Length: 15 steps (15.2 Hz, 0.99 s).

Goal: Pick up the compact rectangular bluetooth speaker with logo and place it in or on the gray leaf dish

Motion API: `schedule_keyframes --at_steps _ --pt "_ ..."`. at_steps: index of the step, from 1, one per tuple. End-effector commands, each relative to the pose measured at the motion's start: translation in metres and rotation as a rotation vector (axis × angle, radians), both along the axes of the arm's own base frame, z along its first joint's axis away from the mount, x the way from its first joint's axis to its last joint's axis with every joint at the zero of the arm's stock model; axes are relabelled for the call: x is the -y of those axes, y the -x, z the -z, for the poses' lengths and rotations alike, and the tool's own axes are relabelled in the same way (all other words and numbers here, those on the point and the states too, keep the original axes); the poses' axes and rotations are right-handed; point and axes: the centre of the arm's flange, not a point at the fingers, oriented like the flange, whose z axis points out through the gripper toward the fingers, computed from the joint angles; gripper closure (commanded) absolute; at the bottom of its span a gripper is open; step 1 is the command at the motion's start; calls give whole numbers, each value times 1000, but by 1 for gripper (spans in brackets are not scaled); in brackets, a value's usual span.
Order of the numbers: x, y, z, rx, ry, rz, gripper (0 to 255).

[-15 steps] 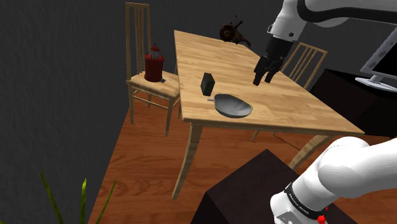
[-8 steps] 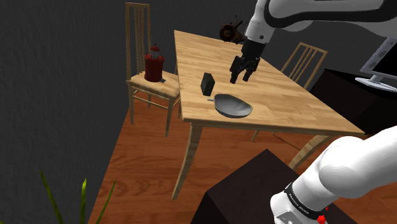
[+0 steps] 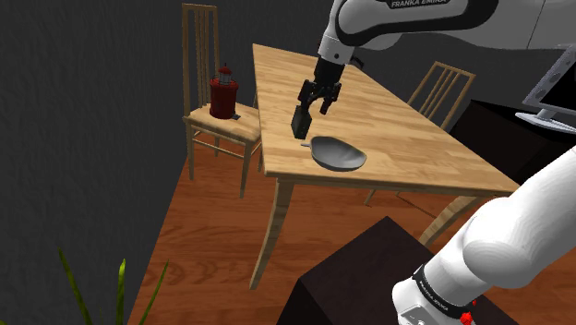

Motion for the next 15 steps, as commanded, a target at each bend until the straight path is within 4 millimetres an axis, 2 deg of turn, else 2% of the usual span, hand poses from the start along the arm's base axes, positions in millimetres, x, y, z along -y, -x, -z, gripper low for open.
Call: schedule_keyframes --at_steps 1,8,15 --pt "-3 -8 9 3 -1 0 0" --pt "-5 -9 43 3 -1 0 0" --pt "-5 -9 43 3 -1 0 0"
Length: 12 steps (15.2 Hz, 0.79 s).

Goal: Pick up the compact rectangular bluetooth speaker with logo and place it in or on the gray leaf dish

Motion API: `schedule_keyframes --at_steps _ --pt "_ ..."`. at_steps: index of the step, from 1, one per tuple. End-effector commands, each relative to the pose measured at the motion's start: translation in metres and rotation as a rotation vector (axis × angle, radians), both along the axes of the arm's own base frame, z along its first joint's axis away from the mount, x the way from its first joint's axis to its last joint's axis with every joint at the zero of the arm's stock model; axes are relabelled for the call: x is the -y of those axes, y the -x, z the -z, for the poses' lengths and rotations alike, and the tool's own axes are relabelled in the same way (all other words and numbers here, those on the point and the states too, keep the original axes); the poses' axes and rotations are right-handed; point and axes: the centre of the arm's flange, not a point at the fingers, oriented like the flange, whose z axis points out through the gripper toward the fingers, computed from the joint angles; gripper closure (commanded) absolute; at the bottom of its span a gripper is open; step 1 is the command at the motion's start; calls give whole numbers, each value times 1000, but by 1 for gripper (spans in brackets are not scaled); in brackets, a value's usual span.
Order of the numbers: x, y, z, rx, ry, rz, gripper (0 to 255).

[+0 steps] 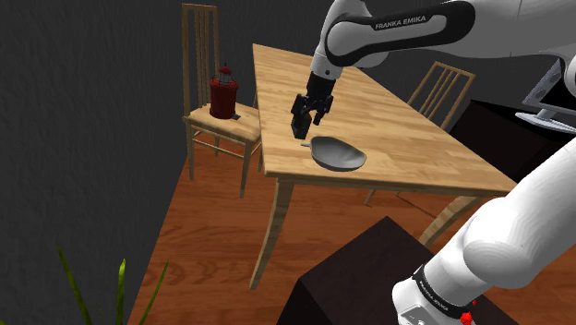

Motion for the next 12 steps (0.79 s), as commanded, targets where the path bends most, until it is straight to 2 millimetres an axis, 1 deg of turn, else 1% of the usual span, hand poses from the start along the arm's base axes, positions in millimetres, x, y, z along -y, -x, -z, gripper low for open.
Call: schedule_keyframes --at_steps 1,10,12 --pt "0 0 0 0 0 0 255" --pt "0 0 0 0 0 0 255" --pt "0 0 -11 0 0 0 255"
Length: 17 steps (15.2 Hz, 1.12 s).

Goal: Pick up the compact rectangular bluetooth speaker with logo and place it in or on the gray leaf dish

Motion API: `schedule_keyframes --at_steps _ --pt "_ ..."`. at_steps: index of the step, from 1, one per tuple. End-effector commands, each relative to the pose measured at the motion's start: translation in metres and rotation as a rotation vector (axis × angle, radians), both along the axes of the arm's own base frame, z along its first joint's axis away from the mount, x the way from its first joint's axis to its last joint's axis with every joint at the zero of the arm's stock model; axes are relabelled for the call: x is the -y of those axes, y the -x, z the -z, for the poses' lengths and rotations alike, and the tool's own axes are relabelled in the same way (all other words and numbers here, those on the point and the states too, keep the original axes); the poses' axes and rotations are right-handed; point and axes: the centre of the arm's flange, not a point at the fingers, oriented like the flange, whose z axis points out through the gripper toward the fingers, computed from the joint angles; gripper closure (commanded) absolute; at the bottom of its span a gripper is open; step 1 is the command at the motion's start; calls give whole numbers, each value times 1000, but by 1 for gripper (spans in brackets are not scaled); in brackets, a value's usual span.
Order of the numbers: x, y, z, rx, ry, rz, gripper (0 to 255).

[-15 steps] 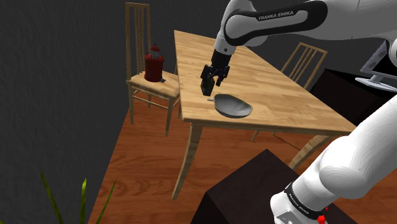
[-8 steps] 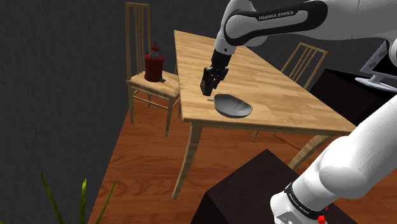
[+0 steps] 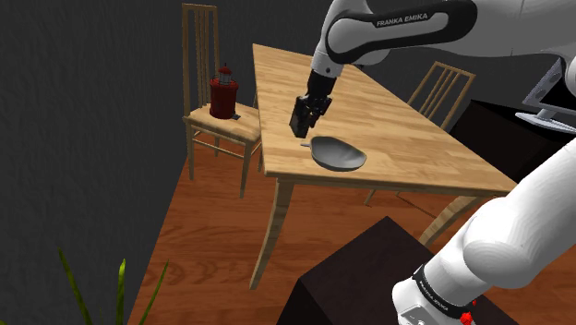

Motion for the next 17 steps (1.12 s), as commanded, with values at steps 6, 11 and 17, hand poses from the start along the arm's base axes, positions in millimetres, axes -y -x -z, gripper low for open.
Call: schedule_keyframes --at_steps 6,11,17 --pt "0 0 -37 0 0 0 255" --pt "0 0 -63 0 0 0 255" --pt "0 0 -95 0 0 0 255"
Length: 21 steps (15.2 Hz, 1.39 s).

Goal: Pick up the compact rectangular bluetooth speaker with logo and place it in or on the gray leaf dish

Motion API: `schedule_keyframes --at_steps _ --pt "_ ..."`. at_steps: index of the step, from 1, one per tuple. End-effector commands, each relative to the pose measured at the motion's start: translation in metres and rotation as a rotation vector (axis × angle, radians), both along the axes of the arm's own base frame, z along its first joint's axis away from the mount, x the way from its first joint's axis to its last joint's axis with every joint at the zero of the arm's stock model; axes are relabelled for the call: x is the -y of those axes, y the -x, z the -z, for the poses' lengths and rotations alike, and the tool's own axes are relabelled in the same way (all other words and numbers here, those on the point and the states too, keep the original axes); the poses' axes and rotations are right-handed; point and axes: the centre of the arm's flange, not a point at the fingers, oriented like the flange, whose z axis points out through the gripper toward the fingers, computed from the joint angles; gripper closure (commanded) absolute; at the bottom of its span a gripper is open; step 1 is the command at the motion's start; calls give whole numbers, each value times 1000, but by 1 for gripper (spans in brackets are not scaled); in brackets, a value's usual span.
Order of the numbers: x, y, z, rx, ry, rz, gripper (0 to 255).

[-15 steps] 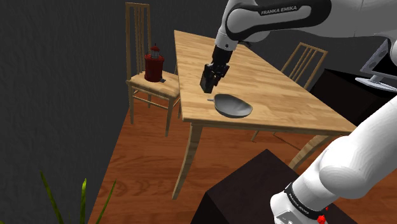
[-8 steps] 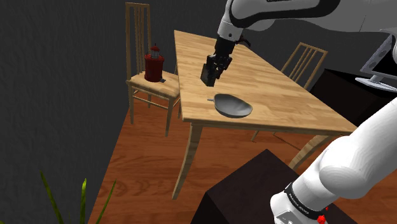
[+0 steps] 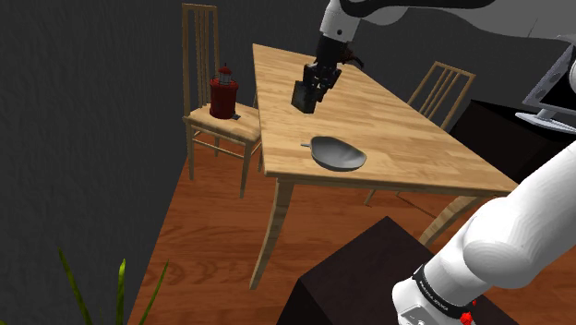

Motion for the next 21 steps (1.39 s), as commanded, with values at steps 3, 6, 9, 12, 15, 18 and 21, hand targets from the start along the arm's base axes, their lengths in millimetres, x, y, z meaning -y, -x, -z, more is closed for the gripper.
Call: schedule_keyframes --at_steps 3,6,9,12,15,18,21 --pt "0 1 -22 0 0 0 255" --pt "-2 14 -28 0 0 0 255" --pt "-8 53 -31 0 0 0 255" --pt "-14 92 -35 0 0 0 255" --pt "-20 131 -38 0 0 0 255" --pt "-27 183 -42 0 0 0 255" --pt "-27 183 -26 0 0 0 255"
